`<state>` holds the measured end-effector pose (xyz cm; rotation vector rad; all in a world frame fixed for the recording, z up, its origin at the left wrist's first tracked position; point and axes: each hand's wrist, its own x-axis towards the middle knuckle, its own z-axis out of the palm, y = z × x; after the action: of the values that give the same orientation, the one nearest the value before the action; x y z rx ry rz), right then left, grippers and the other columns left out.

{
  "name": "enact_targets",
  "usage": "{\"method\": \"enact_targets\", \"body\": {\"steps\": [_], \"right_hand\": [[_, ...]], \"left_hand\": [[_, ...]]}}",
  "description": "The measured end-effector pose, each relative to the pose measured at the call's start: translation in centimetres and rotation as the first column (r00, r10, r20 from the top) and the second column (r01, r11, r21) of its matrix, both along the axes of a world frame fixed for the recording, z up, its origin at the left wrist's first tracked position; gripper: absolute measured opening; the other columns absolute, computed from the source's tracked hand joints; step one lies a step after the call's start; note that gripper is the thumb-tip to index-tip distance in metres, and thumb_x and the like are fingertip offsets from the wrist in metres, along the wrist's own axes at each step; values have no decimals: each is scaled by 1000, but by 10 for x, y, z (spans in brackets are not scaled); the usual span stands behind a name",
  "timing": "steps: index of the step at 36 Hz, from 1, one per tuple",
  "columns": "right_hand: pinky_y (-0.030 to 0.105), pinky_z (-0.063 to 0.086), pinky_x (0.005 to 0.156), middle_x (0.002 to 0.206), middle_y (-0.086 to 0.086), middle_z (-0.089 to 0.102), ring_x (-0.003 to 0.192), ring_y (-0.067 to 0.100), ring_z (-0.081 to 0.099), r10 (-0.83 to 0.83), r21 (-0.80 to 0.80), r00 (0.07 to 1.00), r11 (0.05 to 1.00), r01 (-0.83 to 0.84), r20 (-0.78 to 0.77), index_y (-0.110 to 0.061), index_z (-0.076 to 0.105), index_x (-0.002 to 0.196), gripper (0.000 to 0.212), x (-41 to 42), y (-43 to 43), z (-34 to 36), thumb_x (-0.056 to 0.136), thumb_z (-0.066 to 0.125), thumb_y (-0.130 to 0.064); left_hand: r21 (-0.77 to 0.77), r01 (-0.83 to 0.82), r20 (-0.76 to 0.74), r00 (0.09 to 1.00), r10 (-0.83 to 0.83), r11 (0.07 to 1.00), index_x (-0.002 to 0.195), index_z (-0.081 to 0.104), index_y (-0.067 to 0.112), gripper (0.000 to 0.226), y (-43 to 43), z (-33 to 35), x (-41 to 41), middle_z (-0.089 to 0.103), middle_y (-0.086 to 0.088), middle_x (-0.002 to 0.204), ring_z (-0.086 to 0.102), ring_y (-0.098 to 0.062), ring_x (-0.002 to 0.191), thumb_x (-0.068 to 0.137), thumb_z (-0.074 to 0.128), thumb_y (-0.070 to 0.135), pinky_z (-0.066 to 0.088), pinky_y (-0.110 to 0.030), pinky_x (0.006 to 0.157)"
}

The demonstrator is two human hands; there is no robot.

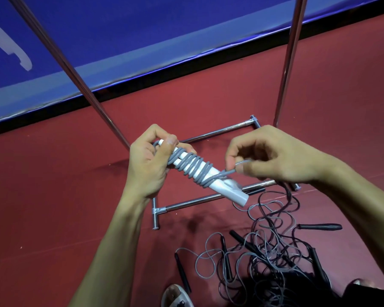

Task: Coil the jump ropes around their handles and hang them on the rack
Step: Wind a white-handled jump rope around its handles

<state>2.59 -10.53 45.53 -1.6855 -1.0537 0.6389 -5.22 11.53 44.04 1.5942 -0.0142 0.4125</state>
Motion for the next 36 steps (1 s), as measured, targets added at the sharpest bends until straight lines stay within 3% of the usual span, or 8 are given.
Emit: {"method": "enact_targets", "body": {"steps": [4,8,12,16,22,27,32,36], "right_hand": [[19,39,53,69,18,63,57,11,49,29,51,999,998,-28,-19,-6,63,86,13,-1,1,-2,84,70,5],[33,42,53,72,7,63,58,22,49,-20,79,998,997,16,52,-14,65,88,3,0,5,-6,88,67,-13],[17,40,54,70,-13,60,54,6,48,-74,101,979,993,55,189,-24,63,79,12,2,9,-8,91,58,-22],[18,46,64,84,-10,56,66,8,57,-93,153,955,987,51,281,-26,64,83,16,2,13,-10,92,58,-14],[10,38,58,65,-9,61,60,7,55,-173,125,916,983,137,361,-14,71,91,14,3,15,-19,90,58,-18],[7,41,68,80,-28,65,72,-4,60,-128,147,957,985,92,260,-21,67,93,14,1,17,-24,90,62,-8],[20,45,58,73,7,57,61,9,50,-69,260,996,962,82,-58,-16,54,91,19,-1,16,-26,89,59,2],[21,41,51,69,-6,56,57,9,45,-19,318,980,944,83,-200,-19,58,79,21,-1,16,-25,85,58,1]], "left_hand": [[-17,-4,13,1000,5,1000,79,40,8,19,2,0,0,70,-12,67,60,-28,51,95,48,11,49,-30,48],[-44,-13,39,999,15,999,80,39,7,18,0,7,-2,69,-11,63,58,-20,44,96,46,5,46,-23,46],[-29,-6,45,999,7,1000,79,40,7,17,0,9,-2,69,-11,65,62,-23,50,95,46,8,49,-28,49],[-26,-3,42,999,4,1000,79,42,7,20,2,7,-2,70,-11,66,64,-25,53,94,53,14,49,-29,50],[-48,14,56,998,-12,999,80,42,7,19,1,8,-1,70,-13,67,65,-27,57,91,54,16,53,-34,53],[-75,-2,61,998,6,997,80,41,7,20,-1,6,0,69,-13,66,62,-27,52,91,54,17,47,-33,50],[-137,18,69,998,-8,990,80,40,6,19,-9,4,0,67,-12,60,55,-19,41,93,52,13,41,-49,54],[-172,11,93,996,5,985,80,38,7,18,-15,6,1,60,-3,47,50,-18,41,96,46,11,36,-61,50]]}}
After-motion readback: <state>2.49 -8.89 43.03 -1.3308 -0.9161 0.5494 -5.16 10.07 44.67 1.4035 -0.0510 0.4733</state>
